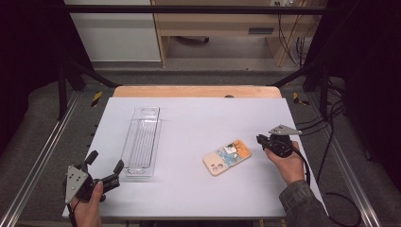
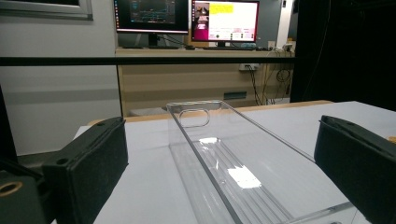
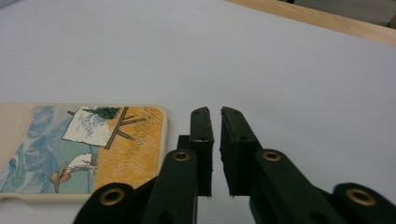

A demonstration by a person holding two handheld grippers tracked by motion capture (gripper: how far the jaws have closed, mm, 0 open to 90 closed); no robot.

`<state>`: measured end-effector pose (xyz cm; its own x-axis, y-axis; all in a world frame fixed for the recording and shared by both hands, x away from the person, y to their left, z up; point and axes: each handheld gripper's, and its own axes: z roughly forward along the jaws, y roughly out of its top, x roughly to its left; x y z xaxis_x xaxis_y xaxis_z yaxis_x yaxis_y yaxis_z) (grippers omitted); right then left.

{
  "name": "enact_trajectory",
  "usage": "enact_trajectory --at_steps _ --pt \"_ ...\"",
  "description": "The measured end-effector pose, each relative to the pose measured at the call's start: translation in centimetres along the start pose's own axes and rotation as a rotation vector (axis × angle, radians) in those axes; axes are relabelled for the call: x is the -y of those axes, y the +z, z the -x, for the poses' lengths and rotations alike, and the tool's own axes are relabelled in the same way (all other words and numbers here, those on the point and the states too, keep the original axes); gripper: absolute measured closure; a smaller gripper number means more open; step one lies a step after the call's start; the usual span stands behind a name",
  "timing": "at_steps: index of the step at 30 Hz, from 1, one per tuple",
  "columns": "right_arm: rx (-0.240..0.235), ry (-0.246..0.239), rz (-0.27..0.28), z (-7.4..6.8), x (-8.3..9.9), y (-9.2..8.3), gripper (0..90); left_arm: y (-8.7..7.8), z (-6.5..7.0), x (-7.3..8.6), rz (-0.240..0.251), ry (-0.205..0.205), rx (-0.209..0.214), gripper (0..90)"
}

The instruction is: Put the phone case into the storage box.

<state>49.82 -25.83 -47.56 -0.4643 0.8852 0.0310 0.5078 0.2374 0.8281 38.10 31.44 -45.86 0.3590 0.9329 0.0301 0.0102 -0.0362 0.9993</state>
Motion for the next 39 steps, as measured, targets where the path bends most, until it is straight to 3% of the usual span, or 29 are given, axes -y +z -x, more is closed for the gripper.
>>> enact_trajectory --at_steps 2,14,21,28,39 --pt "-0.009 -0.014 -0.018 -0.3 0.1 0.4 89.9 0.0 0.0 0.0 0.001 -0.003 -0.001 2.5" --pt "-0.053 -0.012 -0.131 -1.2 0.8 2.9 90.0 -0.1 -0.1 -0.1 0.01 -0.005 0.003 2.4" --pt "-0.072 0.026 -0.154 -1.4 0.9 4.3 90.0 -0.1 0.1 -0.2 0.009 -0.001 0.007 2.4" --pt "-0.093 0.031 -0.157 -1.4 0.7 5.0 90.0 -0.1 0.1 -0.2 0.009 -0.002 0.009 2.4" --pt "-0.208 -0.04 -0.161 -5.6 0.2 5.6 90.0 -0.3 0.4 -0.4 0.013 -0.002 0.018 2.4"
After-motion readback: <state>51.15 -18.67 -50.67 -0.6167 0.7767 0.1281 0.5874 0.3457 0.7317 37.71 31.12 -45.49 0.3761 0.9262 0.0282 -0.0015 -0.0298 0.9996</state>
